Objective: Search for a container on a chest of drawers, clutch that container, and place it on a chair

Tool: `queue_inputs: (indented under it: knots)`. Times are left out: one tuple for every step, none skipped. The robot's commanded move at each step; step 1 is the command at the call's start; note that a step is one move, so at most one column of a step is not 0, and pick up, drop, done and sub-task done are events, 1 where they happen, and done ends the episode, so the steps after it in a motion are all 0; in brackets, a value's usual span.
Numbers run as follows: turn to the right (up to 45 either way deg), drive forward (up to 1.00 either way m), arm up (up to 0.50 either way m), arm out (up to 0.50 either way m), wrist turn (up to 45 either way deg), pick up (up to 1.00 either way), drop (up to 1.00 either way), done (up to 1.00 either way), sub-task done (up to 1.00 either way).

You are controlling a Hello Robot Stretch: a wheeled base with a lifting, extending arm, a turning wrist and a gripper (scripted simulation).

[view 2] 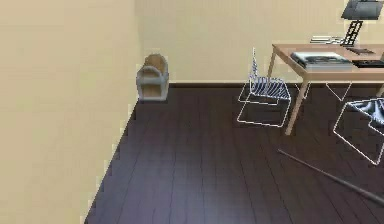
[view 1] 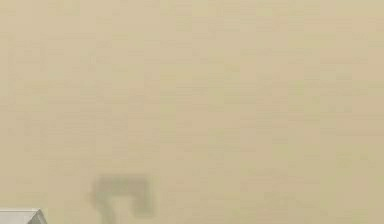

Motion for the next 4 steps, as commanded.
queue_inputs:
  knots:
    - [-45.0,0.00,0.00,0.00,0.0,0.00,0.00,0.00,0.00]
    - [-45.0,0.00,0.00,0.00,0.0,0.00,0.00,0.00,0.00]
    - [-45.0,0.00,0.00,0.00,0.0,0.00,0.00,0.00,0.00]
    - [-18.0,0.00,0.00,0.00,0.0,0.00,0.00,0.00,0.00]
